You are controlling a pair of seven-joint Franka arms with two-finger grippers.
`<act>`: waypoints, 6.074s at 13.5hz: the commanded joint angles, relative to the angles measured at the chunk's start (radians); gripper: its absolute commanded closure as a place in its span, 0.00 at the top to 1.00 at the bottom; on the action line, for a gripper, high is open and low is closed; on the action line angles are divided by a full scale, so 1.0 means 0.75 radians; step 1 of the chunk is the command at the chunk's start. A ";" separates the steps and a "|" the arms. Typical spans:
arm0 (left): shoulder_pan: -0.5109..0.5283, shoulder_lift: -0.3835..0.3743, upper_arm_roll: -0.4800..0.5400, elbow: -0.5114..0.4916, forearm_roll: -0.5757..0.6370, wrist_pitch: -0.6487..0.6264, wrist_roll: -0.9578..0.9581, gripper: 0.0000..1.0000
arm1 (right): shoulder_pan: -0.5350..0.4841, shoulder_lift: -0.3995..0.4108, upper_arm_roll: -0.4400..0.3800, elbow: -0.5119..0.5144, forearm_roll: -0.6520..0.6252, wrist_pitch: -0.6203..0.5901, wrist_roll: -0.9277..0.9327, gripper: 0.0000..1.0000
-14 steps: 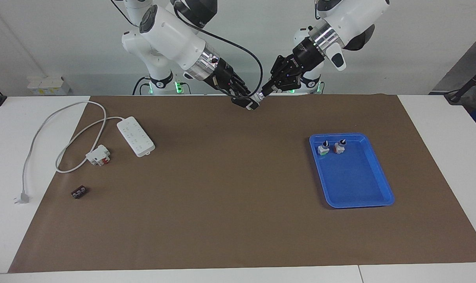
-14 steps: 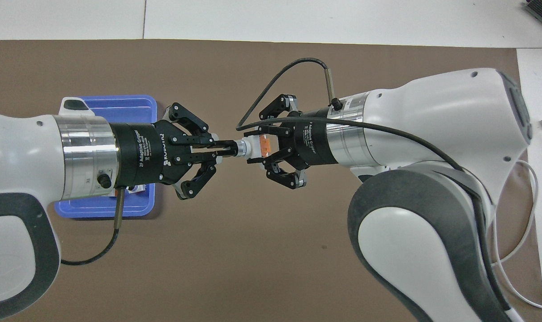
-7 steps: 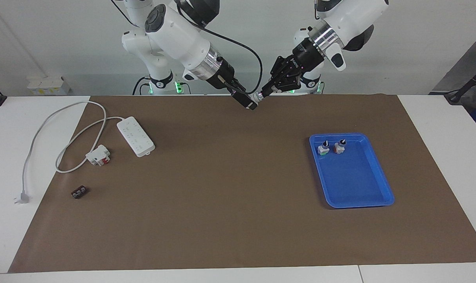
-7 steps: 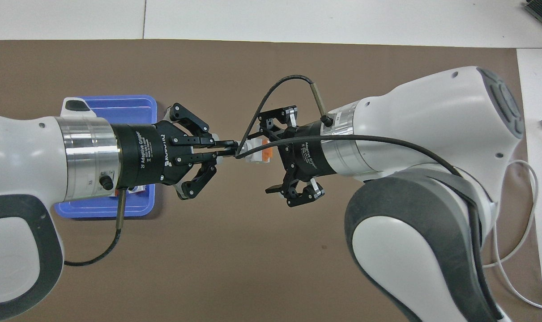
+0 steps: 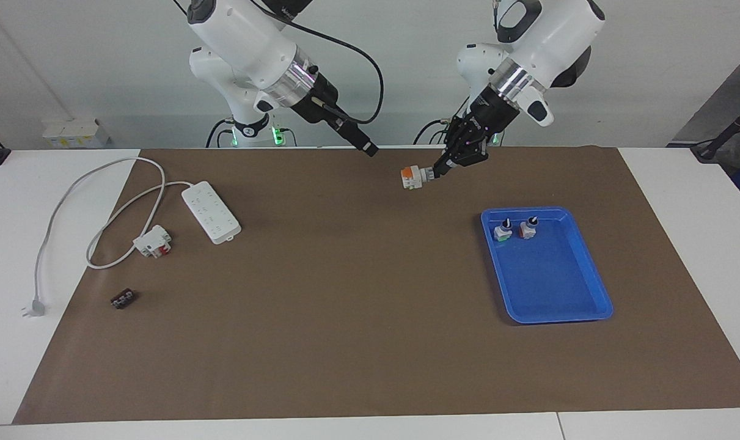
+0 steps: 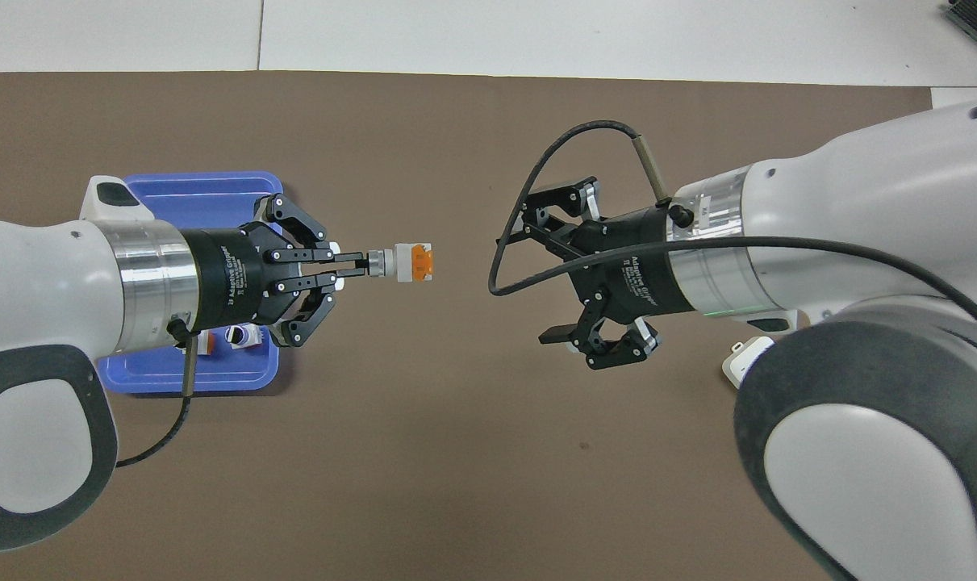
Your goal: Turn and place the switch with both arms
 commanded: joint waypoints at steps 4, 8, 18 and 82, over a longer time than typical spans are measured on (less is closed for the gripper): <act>0.141 -0.129 -0.006 -0.207 0.299 0.029 0.289 0.00 | -0.111 -0.070 0.007 -0.030 -0.258 -0.019 -0.383 1.00; 0.233 -0.107 -0.008 -0.260 0.669 0.143 0.529 0.00 | -0.158 -0.074 0.007 -0.032 -0.522 -0.041 -0.618 1.00; 0.336 0.192 -0.006 -0.438 1.500 0.604 0.507 0.00 | -0.475 -0.174 0.009 -0.069 -0.758 -0.225 -1.403 1.00; 0.475 0.151 0.025 0.648 0.813 -1.057 2.462 1.00 | -0.003 -0.195 -0.492 -0.035 -0.877 -0.467 -1.614 1.00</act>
